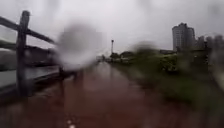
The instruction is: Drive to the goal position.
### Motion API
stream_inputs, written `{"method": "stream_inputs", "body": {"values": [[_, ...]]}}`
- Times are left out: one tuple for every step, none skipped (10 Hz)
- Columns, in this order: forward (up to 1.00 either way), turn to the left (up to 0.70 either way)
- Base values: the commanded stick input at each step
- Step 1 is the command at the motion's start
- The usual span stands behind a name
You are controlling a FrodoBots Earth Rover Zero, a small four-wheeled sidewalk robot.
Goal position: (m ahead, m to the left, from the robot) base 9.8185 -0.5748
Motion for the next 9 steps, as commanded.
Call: {"method": "stream_inputs", "body": {"values": [[1.0,0.0],[1.0,0.0],[1.0,0.0],[1.0,0.0],[1.0,0.0],[1.0,0.0],[1.0,0.0],[1.0,0.0],[1.0,0.0]]}}
